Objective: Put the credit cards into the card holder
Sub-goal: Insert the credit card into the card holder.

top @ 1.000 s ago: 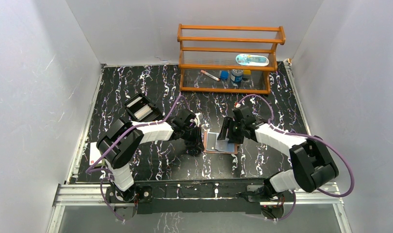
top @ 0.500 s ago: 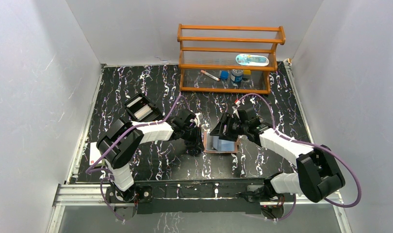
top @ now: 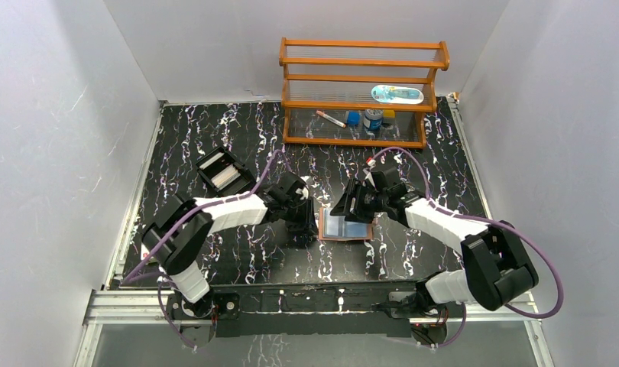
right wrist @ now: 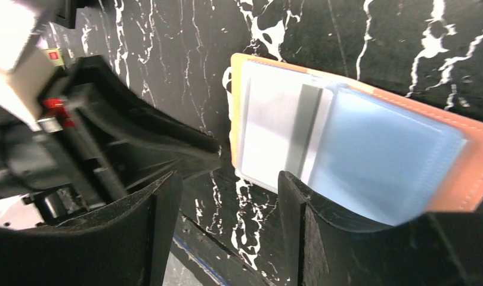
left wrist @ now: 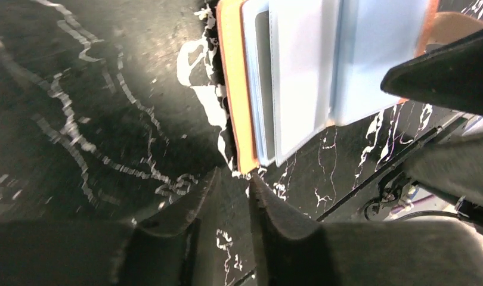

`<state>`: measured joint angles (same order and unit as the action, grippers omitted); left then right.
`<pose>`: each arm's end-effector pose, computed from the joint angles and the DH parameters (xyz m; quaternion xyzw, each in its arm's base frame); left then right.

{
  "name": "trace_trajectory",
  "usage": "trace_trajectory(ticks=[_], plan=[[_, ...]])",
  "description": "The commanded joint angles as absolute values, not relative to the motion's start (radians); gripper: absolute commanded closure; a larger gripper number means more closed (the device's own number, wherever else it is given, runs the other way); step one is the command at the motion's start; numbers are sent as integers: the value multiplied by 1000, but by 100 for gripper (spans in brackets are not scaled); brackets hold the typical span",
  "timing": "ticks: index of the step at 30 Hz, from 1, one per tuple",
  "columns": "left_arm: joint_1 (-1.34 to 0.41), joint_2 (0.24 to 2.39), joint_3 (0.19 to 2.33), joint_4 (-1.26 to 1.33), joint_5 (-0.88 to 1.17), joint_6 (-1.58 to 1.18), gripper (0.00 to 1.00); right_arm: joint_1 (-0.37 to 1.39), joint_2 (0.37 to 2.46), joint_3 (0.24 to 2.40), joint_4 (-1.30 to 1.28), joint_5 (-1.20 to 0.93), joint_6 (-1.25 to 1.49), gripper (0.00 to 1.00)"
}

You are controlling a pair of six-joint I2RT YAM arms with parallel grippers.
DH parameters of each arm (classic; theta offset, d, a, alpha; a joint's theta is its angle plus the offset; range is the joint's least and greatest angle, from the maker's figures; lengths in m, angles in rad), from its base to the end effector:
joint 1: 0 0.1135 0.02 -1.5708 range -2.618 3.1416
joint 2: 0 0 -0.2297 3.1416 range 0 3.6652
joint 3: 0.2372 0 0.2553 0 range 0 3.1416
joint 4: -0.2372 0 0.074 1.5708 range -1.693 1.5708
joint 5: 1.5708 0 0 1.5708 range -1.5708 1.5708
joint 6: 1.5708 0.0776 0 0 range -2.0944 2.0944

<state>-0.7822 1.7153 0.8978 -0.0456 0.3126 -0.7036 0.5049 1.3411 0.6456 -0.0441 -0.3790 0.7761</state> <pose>0.2405 -0.2726 0.0885 0.0903 0.9238 -0.3391 0.1533 0.2527 0.1725 0.1258 0.0461 0.9005 0.3751 0.2149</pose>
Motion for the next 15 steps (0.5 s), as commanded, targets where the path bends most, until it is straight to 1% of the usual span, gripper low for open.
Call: trace_trajectory(ticks=[1,2,5,7,10,13,15], plan=[[-785,1538,901,-141,145,-711,70,505,1290,726,-158,-283,680,33],[-785,1521,921,-172,112,-682,67,504,1283,727,-163,-278,674,33],[-782,1491,1000,-287,13,-563,66,505,1272,718,-153,-285,670,34],[-772,1493,1076,-388,-55,-453,63,505,1271,719,-154,-290,667,34],[-742,1515,1192,-550,-255,-267,58,505,1261,724,-162,-293,660,34],[-687,1518,1222,-583,-447,-46,56,504,1243,725,-163,-296,658,34],[-633,1511,1217,-568,-481,92,56,503,1236,724,-162,-297,657,34]])
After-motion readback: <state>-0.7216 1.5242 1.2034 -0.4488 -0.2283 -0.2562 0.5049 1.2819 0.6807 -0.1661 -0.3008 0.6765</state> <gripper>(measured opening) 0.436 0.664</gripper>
